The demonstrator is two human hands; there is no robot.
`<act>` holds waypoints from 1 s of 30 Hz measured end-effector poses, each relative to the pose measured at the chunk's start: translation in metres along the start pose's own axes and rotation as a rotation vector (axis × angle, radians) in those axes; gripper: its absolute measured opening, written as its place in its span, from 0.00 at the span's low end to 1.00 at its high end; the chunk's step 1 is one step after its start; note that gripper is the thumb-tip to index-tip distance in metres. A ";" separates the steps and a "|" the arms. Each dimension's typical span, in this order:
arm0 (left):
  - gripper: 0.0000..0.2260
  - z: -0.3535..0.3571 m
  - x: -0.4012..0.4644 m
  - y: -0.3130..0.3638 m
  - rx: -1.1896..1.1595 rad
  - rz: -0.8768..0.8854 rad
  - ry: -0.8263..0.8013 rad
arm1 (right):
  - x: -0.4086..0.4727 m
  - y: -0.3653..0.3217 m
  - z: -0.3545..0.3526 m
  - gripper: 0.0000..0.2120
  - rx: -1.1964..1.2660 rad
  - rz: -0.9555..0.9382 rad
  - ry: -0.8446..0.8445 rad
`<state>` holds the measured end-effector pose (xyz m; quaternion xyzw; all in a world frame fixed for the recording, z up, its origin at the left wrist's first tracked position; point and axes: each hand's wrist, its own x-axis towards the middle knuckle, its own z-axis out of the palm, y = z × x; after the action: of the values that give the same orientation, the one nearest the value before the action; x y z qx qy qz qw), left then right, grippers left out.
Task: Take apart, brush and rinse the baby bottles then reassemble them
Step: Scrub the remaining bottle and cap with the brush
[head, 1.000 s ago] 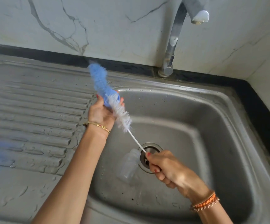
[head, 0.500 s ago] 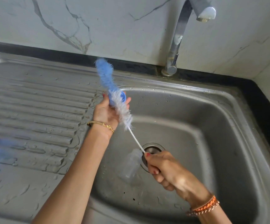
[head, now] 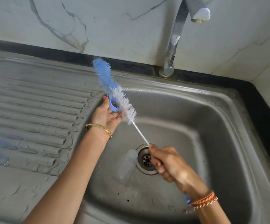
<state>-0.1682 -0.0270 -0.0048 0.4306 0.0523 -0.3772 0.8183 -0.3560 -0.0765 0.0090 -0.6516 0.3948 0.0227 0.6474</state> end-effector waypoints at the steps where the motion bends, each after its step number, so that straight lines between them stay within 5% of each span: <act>1: 0.15 0.000 0.000 0.002 -0.014 0.007 0.005 | 0.003 0.003 -0.005 0.26 0.003 -0.026 0.057; 5: 0.13 -0.006 0.003 0.008 -0.067 0.042 0.050 | 0.018 0.018 -0.018 0.23 -0.096 -0.285 0.493; 10: 0.04 -0.008 0.004 -0.001 0.134 0.058 0.073 | 0.020 0.021 -0.019 0.24 -0.095 -0.337 0.564; 13: 0.05 -0.013 0.007 -0.016 0.658 0.198 0.137 | 0.017 0.020 -0.018 0.24 -0.285 -0.364 0.616; 16: 0.15 -0.020 0.007 -0.027 1.485 0.514 0.115 | 0.013 0.018 -0.015 0.24 -0.377 -0.356 0.635; 18: 0.20 -0.022 0.005 -0.030 1.763 0.451 0.025 | 0.013 0.018 -0.014 0.24 -0.398 -0.343 0.628; 23: 0.25 -0.029 0.012 -0.034 2.036 0.288 -0.058 | 0.011 0.018 -0.020 0.25 -0.433 -0.298 0.634; 30: 0.22 -0.048 0.021 -0.050 2.126 0.044 -0.091 | 0.008 0.015 -0.022 0.25 -0.528 -0.239 0.603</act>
<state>-0.1750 -0.0202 -0.0766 0.9105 -0.3425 -0.2299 0.0296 -0.3687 -0.0969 -0.0045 -0.8140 0.4686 -0.1439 0.3115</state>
